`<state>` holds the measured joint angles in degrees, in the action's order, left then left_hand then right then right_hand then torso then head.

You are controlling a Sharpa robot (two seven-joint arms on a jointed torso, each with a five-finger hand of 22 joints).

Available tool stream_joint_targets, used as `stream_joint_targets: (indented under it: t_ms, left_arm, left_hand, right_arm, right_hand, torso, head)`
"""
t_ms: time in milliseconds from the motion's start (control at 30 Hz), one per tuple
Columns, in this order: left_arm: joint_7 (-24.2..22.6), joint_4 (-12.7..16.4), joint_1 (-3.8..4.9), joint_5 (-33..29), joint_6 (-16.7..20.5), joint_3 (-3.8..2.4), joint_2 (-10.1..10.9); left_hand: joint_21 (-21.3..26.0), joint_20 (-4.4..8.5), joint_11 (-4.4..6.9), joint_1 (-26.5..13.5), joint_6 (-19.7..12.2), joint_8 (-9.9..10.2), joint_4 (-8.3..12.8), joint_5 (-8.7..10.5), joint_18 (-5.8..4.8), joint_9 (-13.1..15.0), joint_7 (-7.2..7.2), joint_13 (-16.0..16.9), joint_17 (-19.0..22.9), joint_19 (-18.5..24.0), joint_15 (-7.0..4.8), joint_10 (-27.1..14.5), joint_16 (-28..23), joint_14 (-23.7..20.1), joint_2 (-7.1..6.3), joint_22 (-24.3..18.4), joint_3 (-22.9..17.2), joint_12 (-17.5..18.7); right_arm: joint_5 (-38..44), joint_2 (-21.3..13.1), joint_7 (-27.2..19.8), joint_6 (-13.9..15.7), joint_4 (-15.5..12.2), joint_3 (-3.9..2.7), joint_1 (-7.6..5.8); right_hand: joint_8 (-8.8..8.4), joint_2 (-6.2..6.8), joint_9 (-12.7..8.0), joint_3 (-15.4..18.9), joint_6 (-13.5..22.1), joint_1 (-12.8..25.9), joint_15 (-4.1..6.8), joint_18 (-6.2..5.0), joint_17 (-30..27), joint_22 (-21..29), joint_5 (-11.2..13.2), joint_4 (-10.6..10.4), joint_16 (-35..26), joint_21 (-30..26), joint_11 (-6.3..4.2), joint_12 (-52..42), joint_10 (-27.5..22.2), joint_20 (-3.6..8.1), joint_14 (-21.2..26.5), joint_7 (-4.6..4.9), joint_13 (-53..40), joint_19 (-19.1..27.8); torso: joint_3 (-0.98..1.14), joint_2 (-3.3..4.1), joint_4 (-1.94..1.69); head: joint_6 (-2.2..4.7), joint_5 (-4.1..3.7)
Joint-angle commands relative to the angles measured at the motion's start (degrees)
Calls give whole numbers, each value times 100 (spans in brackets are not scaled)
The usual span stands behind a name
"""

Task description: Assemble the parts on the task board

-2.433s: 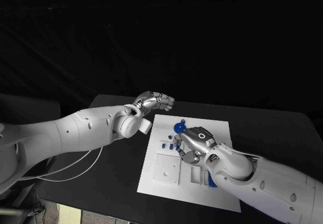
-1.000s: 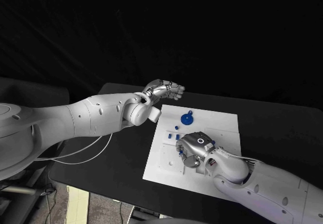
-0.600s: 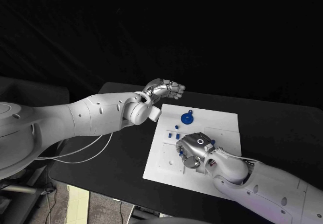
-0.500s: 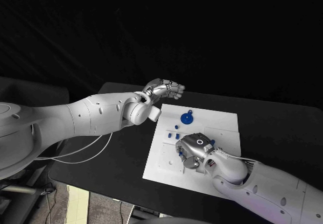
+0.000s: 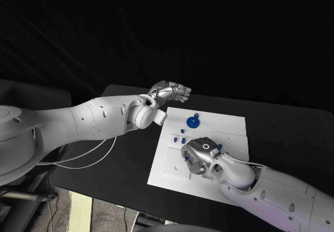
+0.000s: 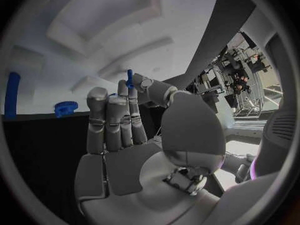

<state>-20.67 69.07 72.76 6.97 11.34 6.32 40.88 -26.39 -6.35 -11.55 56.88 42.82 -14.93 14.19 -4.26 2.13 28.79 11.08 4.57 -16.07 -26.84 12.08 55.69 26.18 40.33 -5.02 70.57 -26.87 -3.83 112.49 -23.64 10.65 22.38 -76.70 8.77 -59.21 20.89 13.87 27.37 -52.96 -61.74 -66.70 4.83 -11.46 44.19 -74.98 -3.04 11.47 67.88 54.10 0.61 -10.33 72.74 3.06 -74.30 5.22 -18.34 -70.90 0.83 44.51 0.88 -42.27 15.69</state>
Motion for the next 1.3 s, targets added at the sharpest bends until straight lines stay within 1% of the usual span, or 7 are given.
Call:
stream_joint_targets:
  t_ms: [33,233,433,600,733,933,1300]
  left_arm:
    - [-73,7,14,-34,-44,-6,-11]
    - [-70,7,14,-34,-46,-6,-2]
    - [-70,12,14,-34,-46,-6,-7]
    - [-69,18,14,-34,-46,-6,-10]
    - [-67,20,14,-34,-46,-6,-12]
    - [-66,21,14,-34,-46,-6,-7]
    - [-52,25,14,-35,-60,-6,10]
  left_hand:
    - [34,8,2,26,48,-37,13,33,84,-9,60,-9,-10,-42,-4,24,-12,32,-11,9,22,-20]
    - [36,8,1,26,48,-37,13,33,84,-9,60,-10,-10,-42,-3,23,-12,32,-10,10,22,-19]
    - [37,8,1,26,48,-37,14,33,83,-10,59,-11,-10,-42,-3,23,-13,31,-11,10,22,-19]
    - [40,8,1,26,48,-37,14,34,83,-11,59,-13,-11,-42,-3,23,-14,31,-10,11,23,-18]
    - [42,8,1,25,47,-38,14,35,83,-11,59,-15,-12,-42,-3,23,-15,31,-10,11,23,-18]
    - [42,8,1,25,47,-38,14,35,83,-11,60,-15,-12,-42,-3,23,-16,31,-10,11,23,-18]
    - [47,7,0,18,47,-38,9,37,82,-13,60,-19,-13,-44,-2,22,-18,30,-10,12,26,-17]
  right_arm:
    - [130,7,56,-183,6,4,5]
    - [191,-3,121,-200,16,4,5]
    - [144,44,78,-297,17,10,5]
    - [137,90,68,-304,28,69,6]
    - [137,113,72,-294,33,80,7]
    - [138,130,83,-425,74,103,7]
    - [-146,104,-17,-262,142,125,6]
  right_hand:
    - [37,-45,6,24,-19,2,27,-354,-8,-104,14,18,-16,30,67,-10,389,31,2,9,-9,-12]
    - [36,-47,6,25,-18,3,27,-354,-8,-104,14,21,-17,30,67,-8,388,32,2,9,-10,-11]
    - [35,-46,6,25,-18,3,27,-354,-8,-104,15,24,-18,30,67,-7,388,32,2,9,-10,-11]
    - [34,-53,6,29,-17,9,26,-354,-9,-104,14,29,-19,30,68,-3,387,31,2,10,-13,-8]
    - [33,-58,7,32,-16,13,25,-354,-10,-103,14,33,-21,30,69,0,387,31,2,11,-15,-6]
    - [32,-60,7,33,-16,15,25,-354,-10,-103,14,36,-22,31,69,2,387,31,2,11,-16,-5]
    - [-8,-62,-5,20,37,58,3,-354,-26,-96,2,42,-54,13,93,59,333,9,21,35,-17,30]
  torso:
    - [-1,2,-6]
    - [-3,1,4]
    - [-2,1,-5]
    - [-3,3,-5]
    - [-7,1,-3]
    - [-7,0,-6]
    - [-2,-2,3]
  head:
    - [-4,-8]
    - [-9,-17]
    - [-15,-13]
    - [-16,-15]
    - [-17,-13]
    - [-24,-14]
    - [-36,-3]
